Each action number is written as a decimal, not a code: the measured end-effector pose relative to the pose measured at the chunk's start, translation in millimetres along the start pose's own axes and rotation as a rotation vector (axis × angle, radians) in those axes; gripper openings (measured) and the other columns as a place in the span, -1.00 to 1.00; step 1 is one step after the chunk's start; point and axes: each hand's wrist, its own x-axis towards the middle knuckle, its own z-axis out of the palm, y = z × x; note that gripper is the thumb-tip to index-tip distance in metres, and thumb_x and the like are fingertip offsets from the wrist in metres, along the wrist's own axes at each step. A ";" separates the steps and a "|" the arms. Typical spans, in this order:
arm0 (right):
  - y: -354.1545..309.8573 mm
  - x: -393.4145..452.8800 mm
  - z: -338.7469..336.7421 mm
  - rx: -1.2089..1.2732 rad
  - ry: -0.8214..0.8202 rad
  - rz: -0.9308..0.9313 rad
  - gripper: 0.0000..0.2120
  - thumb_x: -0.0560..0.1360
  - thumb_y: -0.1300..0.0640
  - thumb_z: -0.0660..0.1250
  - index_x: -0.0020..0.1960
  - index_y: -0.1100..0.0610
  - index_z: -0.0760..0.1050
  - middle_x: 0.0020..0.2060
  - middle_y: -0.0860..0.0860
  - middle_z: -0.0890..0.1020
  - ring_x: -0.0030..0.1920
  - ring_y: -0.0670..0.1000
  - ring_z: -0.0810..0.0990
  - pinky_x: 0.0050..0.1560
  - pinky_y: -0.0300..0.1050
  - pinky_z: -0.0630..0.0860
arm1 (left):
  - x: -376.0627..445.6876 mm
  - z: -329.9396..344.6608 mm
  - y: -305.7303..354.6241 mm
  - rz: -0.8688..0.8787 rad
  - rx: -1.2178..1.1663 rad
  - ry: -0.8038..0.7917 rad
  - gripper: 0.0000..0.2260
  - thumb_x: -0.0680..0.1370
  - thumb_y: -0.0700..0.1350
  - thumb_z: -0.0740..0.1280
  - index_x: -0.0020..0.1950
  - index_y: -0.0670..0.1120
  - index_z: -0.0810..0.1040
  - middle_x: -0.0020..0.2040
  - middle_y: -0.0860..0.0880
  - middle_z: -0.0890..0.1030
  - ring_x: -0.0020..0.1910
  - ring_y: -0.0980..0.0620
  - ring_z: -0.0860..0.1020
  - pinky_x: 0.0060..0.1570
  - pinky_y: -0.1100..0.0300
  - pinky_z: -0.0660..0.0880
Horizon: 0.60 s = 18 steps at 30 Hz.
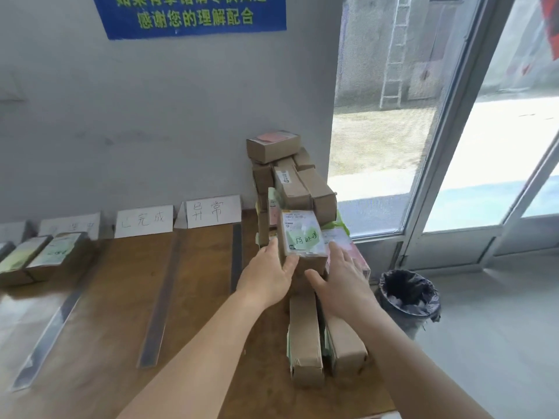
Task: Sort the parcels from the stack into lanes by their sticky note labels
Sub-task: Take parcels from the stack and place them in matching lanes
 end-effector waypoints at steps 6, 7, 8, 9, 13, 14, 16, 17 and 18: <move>3.9 19.8 10.6 0.031 -0.036 0.003 -0.22 0.53 -0.11 0.25 0.55 0.13 -0.10 0.51 0.06 0.16 0.49 0.03 0.13 0.40 -0.08 0.13 | 25.8 7.4 2.6 -0.061 -0.017 -0.004 -0.42 0.61 0.20 0.01 0.54 -0.08 0.10 0.46 -0.07 0.32 0.38 -0.08 0.34 0.23 0.04 0.35; 4.6 21.5 12.5 0.038 -0.042 0.003 -0.22 0.53 -0.10 0.25 0.55 0.13 -0.10 0.52 0.06 0.15 0.50 0.03 0.12 0.40 -0.08 0.13 | 26.9 9.1 3.3 -0.056 -0.022 -0.008 -0.42 0.62 0.20 0.01 0.53 -0.10 0.11 0.44 -0.08 0.36 0.36 -0.08 0.36 0.20 0.06 0.36; 5.4 22.7 14.3 0.049 -0.044 0.002 -0.23 0.53 -0.09 0.25 0.55 0.13 -0.10 0.52 0.05 0.14 0.50 0.03 0.11 0.40 -0.09 0.13 | 27.1 10.7 4.0 -0.052 -0.031 -0.009 -0.42 0.61 0.20 0.02 0.53 -0.11 0.13 0.42 -0.08 0.38 0.34 -0.07 0.38 0.19 0.07 0.36; 6.4 23.4 15.9 0.064 -0.042 0.001 -0.23 0.53 -0.08 0.25 0.55 0.12 -0.10 0.52 0.05 0.14 0.50 0.02 0.11 0.40 -0.09 0.13 | 26.8 12.5 4.4 -0.048 -0.045 -0.003 -0.42 0.61 0.20 0.03 0.53 -0.12 0.15 0.40 -0.08 0.40 0.33 -0.07 0.39 0.18 0.09 0.37; 8.1 23.3 19.0 0.135 0.004 0.006 -0.24 0.50 -0.04 0.31 0.54 0.13 0.00 0.46 0.08 0.29 0.44 0.06 0.24 0.36 -0.07 0.22 | 22.3 15.2 4.7 0.006 -0.146 0.070 -0.54 0.61 0.17 0.09 0.43 -0.03 0.33 0.30 -0.03 0.49 0.23 0.02 0.45 0.03 0.24 0.37; 8.0 22.3 19.1 0.153 0.026 0.002 -0.25 0.48 -0.03 0.34 0.52 0.12 0.04 0.40 0.09 0.37 0.39 0.07 0.31 0.32 -0.06 0.27 | 20.1 14.8 5.1 0.026 -0.187 0.086 -0.56 0.60 0.17 0.11 0.41 -0.01 0.36 0.27 0.00 0.50 0.21 0.05 0.45 0.03 0.24 0.38; 6.8 19.7 18.0 0.195 0.068 -0.009 -0.26 0.45 -0.02 0.38 0.50 0.10 0.10 0.29 0.07 0.47 0.28 0.08 0.42 0.24 -0.05 0.35 | 15.0 13.6 7.2 0.045 -0.271 0.120 -0.57 0.59 0.17 0.14 0.40 0.01 0.36 0.27 0.04 0.49 0.21 0.09 0.43 0.08 0.23 0.41; 6.1 18.2 17.3 0.212 0.083 -0.018 -0.25 0.43 -0.03 0.39 0.49 0.09 0.11 0.25 0.04 0.49 0.25 0.08 0.45 0.21 -0.06 0.37 | 12.3 13.1 8.5 0.040 -0.310 0.139 -0.56 0.59 0.17 0.17 0.41 0.01 0.35 0.27 0.05 0.47 0.21 0.11 0.43 0.07 0.24 0.40; 5.8 16.5 16.8 0.223 0.097 -0.028 -0.25 0.42 -0.03 0.40 0.49 0.09 0.13 0.22 0.02 0.50 0.23 0.07 0.46 0.18 -0.07 0.38 | 9.6 12.7 9.6 0.026 -0.349 0.158 -0.55 0.58 0.17 0.19 0.41 0.01 0.35 0.27 0.05 0.47 0.19 0.13 0.42 0.04 0.28 0.38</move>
